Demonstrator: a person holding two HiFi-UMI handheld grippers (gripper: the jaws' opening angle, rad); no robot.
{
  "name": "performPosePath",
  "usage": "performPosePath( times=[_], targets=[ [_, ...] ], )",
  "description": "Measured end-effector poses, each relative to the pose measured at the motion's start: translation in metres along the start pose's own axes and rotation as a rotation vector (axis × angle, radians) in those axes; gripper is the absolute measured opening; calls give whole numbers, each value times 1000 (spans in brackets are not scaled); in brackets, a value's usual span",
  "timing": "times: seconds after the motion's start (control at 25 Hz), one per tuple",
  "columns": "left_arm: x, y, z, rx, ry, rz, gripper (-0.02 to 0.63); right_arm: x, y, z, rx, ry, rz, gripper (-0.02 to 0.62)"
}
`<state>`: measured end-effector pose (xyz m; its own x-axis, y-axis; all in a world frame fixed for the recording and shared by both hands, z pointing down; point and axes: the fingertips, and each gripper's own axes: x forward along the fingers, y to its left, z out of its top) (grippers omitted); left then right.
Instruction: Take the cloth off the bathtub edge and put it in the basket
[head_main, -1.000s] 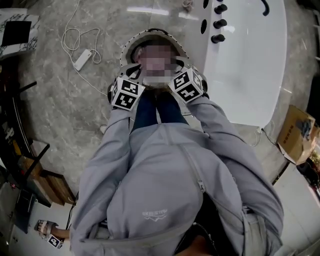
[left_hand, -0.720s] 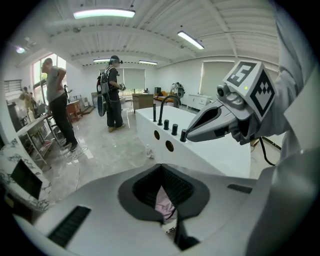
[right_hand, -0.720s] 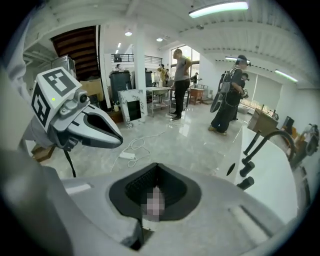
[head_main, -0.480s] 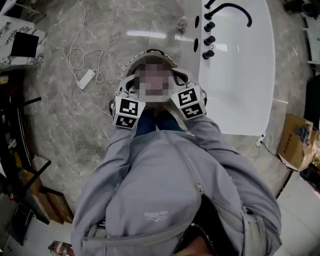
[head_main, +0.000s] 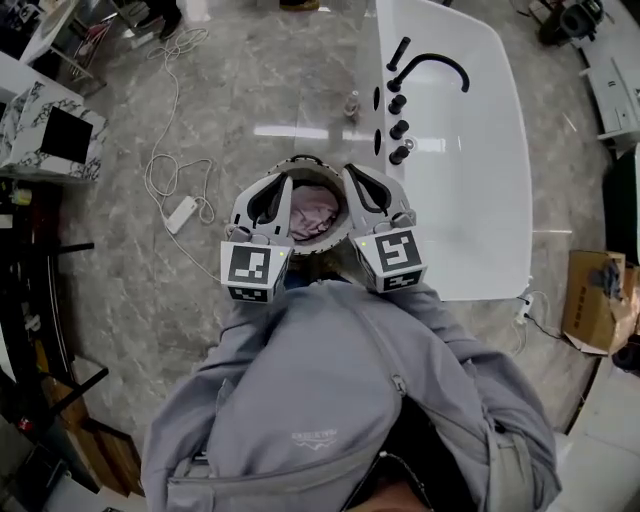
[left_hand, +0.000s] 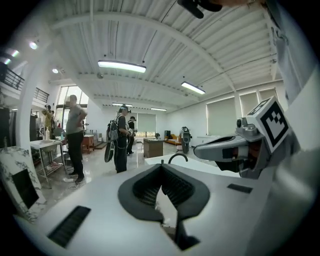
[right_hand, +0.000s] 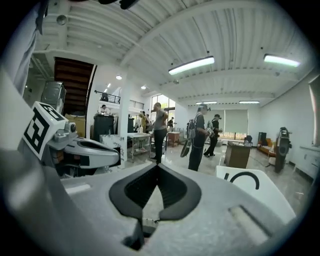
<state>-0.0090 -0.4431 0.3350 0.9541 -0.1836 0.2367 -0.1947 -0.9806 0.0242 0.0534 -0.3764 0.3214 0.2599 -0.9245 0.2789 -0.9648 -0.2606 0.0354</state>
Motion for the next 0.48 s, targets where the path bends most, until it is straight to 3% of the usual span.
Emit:
performPosePath(
  times=[0.24, 0.48],
  targets=[
    [-23, -3, 53, 27, -135, 65, 5, -33, -10, 46, -7, -141, -83, 5],
    [-32, -9, 60, 42, -173, 92, 5, -50, -15, 51, -24, -198, -105, 5]
  ],
)
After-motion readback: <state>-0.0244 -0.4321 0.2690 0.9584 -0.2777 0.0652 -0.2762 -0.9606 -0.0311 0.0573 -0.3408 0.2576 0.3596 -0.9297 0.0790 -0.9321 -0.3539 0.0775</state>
